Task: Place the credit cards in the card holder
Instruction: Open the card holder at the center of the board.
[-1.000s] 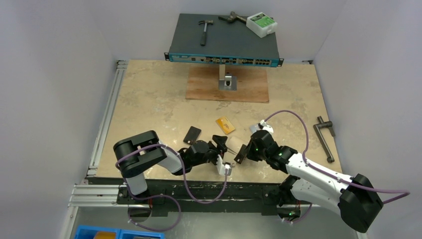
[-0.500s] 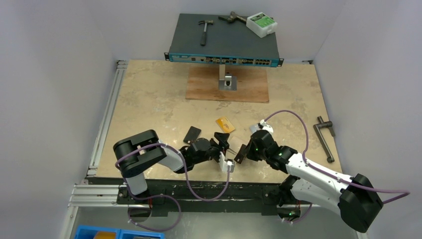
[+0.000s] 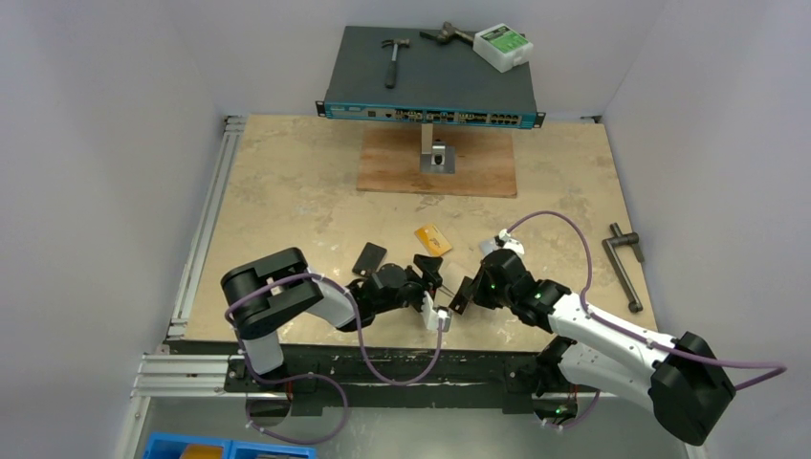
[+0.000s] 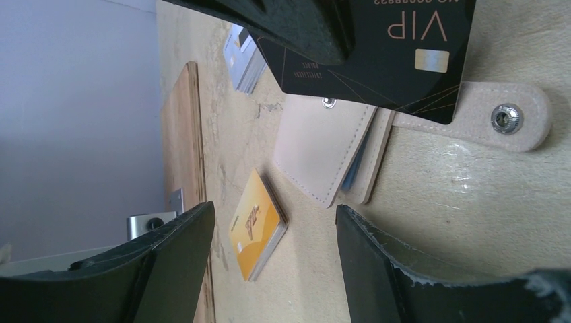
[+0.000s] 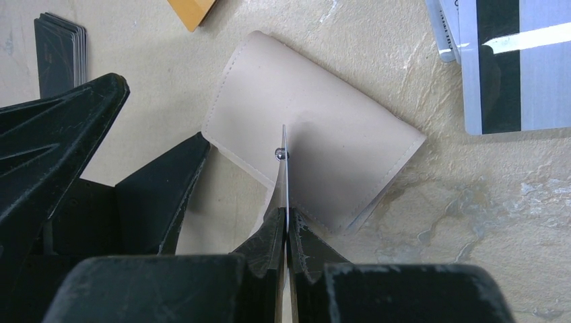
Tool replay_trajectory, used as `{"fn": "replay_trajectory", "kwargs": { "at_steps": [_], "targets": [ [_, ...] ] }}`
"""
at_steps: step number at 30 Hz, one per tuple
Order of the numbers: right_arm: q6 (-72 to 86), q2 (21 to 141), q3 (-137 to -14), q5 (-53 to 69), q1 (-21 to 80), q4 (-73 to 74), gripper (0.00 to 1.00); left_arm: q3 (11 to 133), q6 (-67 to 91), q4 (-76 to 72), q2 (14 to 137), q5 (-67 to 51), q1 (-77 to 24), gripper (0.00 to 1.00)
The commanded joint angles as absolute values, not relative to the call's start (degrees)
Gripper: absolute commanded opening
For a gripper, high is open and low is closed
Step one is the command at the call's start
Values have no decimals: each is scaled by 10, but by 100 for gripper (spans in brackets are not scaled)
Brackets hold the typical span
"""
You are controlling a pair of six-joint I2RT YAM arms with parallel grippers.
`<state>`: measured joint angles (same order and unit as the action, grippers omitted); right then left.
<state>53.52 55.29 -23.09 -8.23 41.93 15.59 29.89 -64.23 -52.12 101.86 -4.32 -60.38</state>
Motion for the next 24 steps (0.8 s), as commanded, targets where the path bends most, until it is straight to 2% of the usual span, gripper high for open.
{"fn": "replay_trajectory", "kwargs": {
  "at_steps": [1, 24],
  "targets": [
    [524, 562, -220, -82, 419, 171, 0, 304, -648, -541, 1031, -58, -600, 66],
    [522, 567, -212, -74, 419, 160, 0, 330, -646, -548, 1040, -67, -604, 63]
  ]
}}
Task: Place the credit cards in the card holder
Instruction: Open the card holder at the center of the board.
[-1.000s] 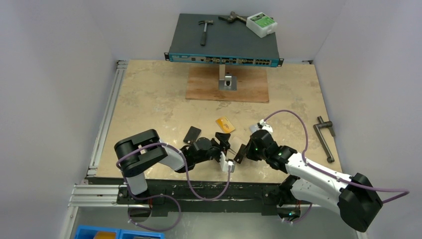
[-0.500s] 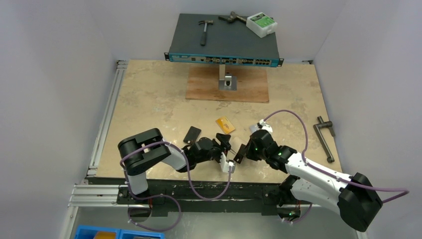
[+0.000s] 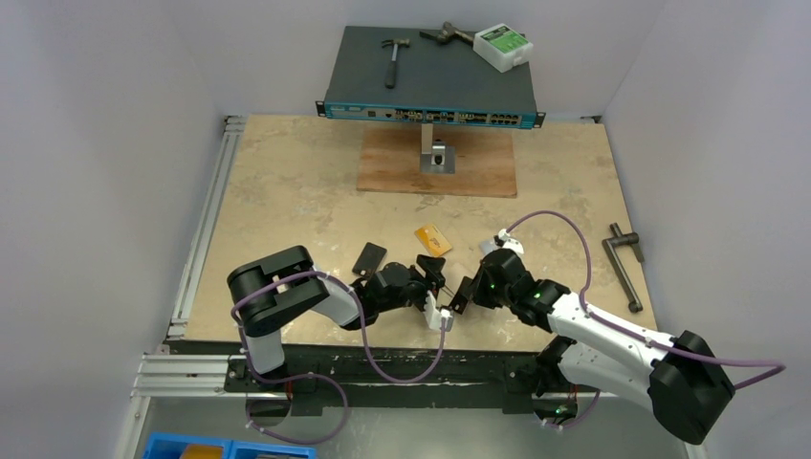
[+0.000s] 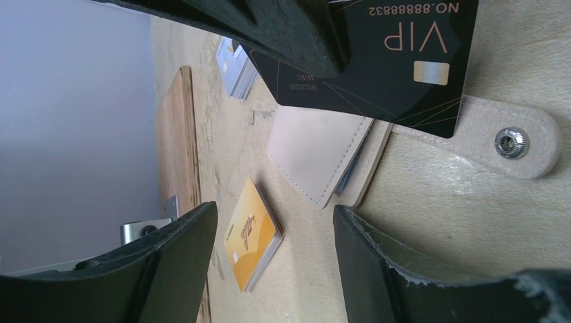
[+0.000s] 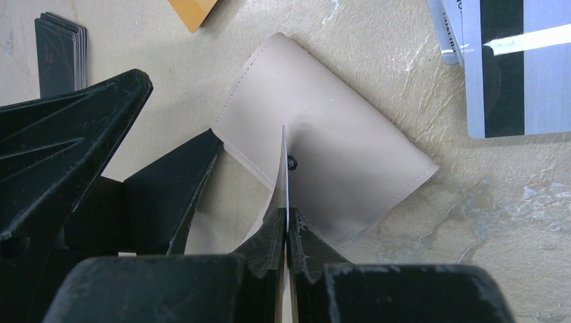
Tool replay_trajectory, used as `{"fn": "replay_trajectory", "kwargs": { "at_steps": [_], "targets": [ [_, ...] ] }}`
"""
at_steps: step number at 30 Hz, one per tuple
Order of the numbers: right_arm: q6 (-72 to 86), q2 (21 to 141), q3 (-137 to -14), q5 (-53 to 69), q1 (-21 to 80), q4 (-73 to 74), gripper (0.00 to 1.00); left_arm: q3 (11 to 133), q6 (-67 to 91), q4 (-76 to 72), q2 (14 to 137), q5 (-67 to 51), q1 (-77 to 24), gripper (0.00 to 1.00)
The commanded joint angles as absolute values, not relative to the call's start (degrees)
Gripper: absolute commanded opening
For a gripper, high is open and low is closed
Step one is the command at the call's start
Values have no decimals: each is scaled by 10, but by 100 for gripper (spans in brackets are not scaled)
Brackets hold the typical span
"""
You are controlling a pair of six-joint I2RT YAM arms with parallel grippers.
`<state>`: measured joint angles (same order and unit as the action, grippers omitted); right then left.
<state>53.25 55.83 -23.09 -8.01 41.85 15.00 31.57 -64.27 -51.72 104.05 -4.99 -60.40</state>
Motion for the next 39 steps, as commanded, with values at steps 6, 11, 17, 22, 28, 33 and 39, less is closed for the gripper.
{"fn": "replay_trajectory", "kwargs": {
  "at_steps": [6, 11, 17, 22, 28, 33, 39],
  "targets": [
    [522, 570, -210, -70, 419, 155, 0, 332, -650, -555, 1041, -67, -604, 63],
    [522, 570, -209, -70, 420, 155, 0, 339, -644, -551, 1044, -67, -606, 63],
    [522, 567, -206, -68, 419, 152, 0, 336, -656, -551, 1061, -80, -610, 63],
    [522, 570, -206, -65, 419, 149, 0, 330, -693, -594, 1095, -81, -610, 63],
    [519, 572, -206, -61, 419, 148, 0, 337, -717, -628, 1118, -79, -610, 52],
    [519, 567, -207, -61, 420, 152, 0, 342, -726, -612, 1119, -77, -614, 26],
    [521, 553, -207, -64, 419, 163, 0, 342, -715, -610, 1115, -64, -615, 1]
  ]
}}
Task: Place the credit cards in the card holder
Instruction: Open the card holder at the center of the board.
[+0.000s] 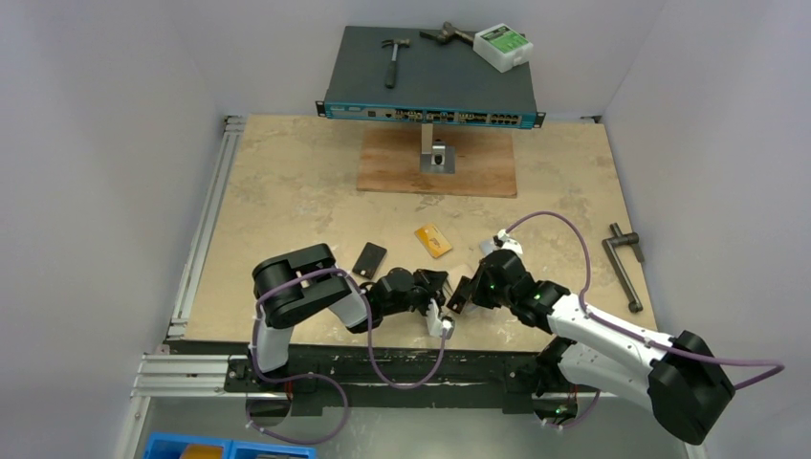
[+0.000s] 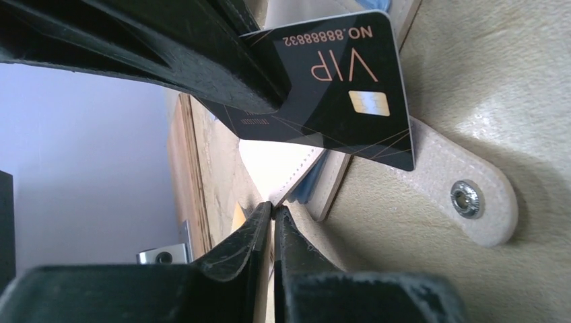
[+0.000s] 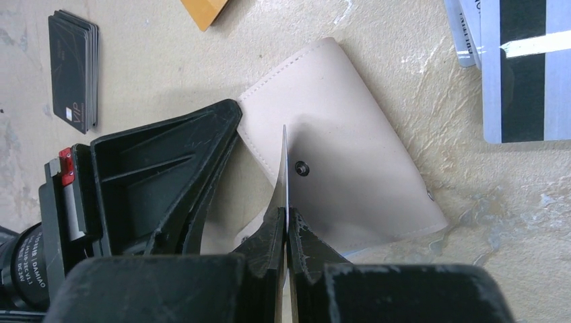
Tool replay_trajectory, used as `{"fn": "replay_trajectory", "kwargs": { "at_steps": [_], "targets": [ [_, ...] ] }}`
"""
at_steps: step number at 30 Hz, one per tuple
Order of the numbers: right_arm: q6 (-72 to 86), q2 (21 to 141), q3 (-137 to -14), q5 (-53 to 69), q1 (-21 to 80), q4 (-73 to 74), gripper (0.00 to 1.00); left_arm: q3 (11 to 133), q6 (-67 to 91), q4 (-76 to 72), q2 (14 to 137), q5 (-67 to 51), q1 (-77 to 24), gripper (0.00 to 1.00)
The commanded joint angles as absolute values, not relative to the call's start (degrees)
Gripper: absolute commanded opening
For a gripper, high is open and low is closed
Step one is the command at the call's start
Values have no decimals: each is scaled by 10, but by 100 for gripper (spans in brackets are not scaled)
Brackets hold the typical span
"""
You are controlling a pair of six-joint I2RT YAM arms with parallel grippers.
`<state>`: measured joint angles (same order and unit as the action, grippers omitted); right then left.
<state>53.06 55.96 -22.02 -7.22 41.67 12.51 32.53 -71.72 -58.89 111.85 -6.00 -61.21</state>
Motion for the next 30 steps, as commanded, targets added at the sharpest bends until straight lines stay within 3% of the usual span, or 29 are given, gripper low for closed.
{"fn": "replay_trajectory", "kwargs": {
  "at_steps": [1, 6, 15, 19, 24, 30],
  "targets": [
    [521, 550, -208, -66, 419, 165, 0, 343, -712, -610, 1114, -57, -615, 0],
    [519, 543, -216, -71, 419, 174, 0, 351, -670, -589, 1086, -13, -614, 0],
    [515, 511, -231, -86, 420, 209, 0, 382, -552, -382, 961, 17, -582, 0],
    [514, 496, -240, -96, 420, 224, 0, 445, -471, -199, 921, 27, -565, 0],
    [509, 491, -258, -105, 419, 239, 0, 570, -318, 117, 902, -52, -539, 0],
    [511, 467, -275, -118, 420, 266, 0, 606, -184, 241, 886, -112, -538, 0]
  ]
}}
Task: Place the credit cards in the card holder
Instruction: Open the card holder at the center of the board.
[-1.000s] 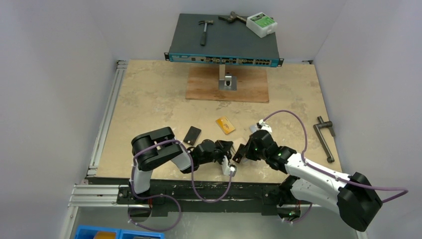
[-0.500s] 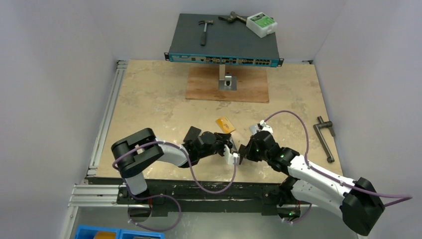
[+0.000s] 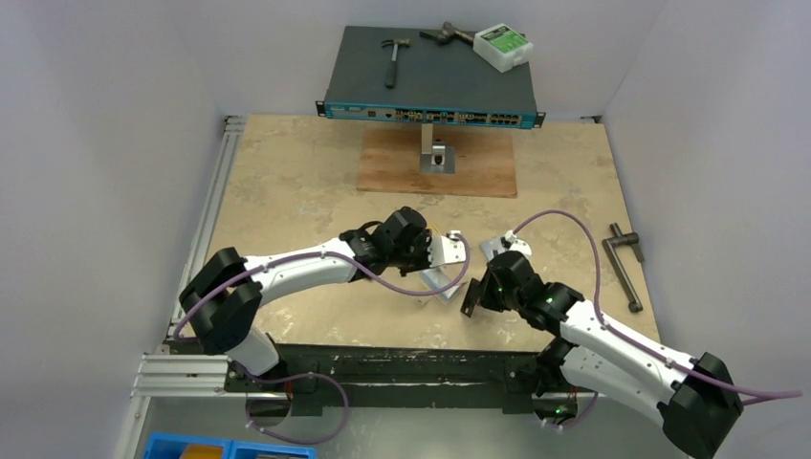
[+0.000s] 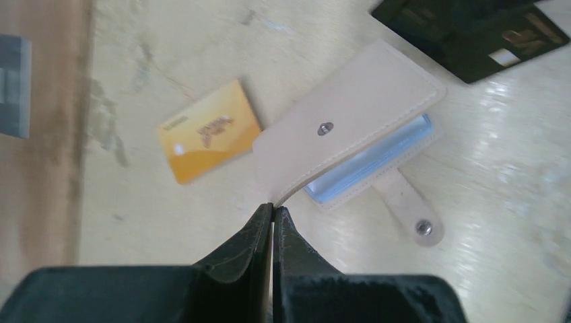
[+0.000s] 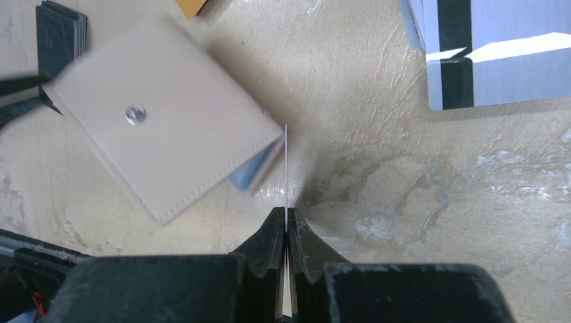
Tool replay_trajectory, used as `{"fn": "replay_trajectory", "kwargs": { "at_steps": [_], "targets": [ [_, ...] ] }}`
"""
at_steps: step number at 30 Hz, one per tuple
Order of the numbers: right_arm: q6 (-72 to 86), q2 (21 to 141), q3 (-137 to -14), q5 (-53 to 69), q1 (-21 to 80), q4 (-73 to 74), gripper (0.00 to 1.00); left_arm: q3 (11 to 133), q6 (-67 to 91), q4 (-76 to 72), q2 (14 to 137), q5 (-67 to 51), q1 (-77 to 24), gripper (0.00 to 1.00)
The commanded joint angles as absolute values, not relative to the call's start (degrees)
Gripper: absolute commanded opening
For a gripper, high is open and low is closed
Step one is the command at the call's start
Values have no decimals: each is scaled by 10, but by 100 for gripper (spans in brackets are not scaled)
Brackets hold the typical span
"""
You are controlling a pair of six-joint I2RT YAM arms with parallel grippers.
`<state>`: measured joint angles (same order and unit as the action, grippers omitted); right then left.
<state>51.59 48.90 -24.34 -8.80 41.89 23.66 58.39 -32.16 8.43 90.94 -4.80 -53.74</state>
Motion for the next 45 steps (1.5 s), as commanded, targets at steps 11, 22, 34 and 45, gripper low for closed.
{"fn": "replay_trajectory", "kwargs": {
  "at_steps": [11, 22, 34, 45],
  "targets": [
    [516, 431, -318, -124, 419, 308, 0, 666, 117, 289, 985, -419, -399, 0],
    [505, 461, -365, -141, 419, 300, 0, 660, 225, 282, 979, -451, -336, 0],
    [498, 538, -348, -90, 420, 192, 0, 595, 241, 270, 1004, -464, -292, 0],
    [483, 659, -334, -14, 420, 74, 0, 581, 183, 294, 993, -422, -287, 16]
  ]
}}
